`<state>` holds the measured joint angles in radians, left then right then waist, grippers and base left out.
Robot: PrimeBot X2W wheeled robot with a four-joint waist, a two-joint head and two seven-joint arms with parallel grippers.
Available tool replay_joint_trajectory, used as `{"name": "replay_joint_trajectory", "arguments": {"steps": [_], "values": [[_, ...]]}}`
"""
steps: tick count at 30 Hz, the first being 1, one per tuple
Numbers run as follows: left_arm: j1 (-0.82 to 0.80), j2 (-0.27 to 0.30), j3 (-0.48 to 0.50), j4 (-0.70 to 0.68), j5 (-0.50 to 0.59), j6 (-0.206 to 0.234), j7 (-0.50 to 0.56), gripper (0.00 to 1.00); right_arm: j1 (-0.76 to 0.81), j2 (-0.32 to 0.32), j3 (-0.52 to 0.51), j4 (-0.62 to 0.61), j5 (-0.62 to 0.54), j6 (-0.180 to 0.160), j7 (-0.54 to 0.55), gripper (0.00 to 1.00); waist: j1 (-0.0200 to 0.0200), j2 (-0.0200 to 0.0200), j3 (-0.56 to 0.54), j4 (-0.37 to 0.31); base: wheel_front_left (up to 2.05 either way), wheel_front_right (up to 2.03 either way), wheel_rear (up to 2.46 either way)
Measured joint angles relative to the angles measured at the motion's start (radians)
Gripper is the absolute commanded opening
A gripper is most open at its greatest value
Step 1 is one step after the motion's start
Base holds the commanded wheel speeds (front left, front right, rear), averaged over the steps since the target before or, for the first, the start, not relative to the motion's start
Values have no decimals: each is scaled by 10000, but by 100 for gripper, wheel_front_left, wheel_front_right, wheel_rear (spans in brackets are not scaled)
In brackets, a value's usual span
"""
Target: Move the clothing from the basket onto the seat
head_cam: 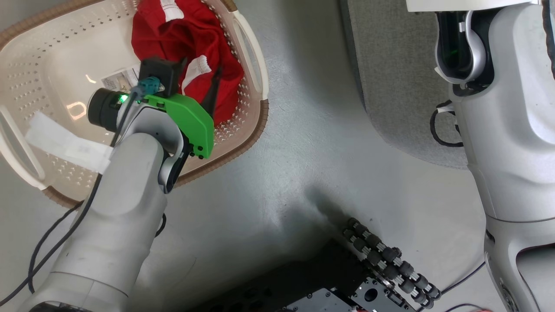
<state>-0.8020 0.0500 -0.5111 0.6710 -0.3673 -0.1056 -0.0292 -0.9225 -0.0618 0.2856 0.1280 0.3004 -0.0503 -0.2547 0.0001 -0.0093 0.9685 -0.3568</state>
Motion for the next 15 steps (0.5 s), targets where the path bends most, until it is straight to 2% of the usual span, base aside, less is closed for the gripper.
{"name": "replay_joint_trajectory", "arguments": {"steps": [3, 15], "values": [[-13, 2, -50, -13, -437, 0, -69, 100, -4, 2, 21, 65, 2, -4, -2, 100, 0, 0, 22, -65, 0, 0, 0], [-195, 0, -449, 706, -416, 192, 21, 100, -163, 25, 157, 138, 105, -42, -4, 100, 0, 0, 157, -318, 0, 0, 0]]}}
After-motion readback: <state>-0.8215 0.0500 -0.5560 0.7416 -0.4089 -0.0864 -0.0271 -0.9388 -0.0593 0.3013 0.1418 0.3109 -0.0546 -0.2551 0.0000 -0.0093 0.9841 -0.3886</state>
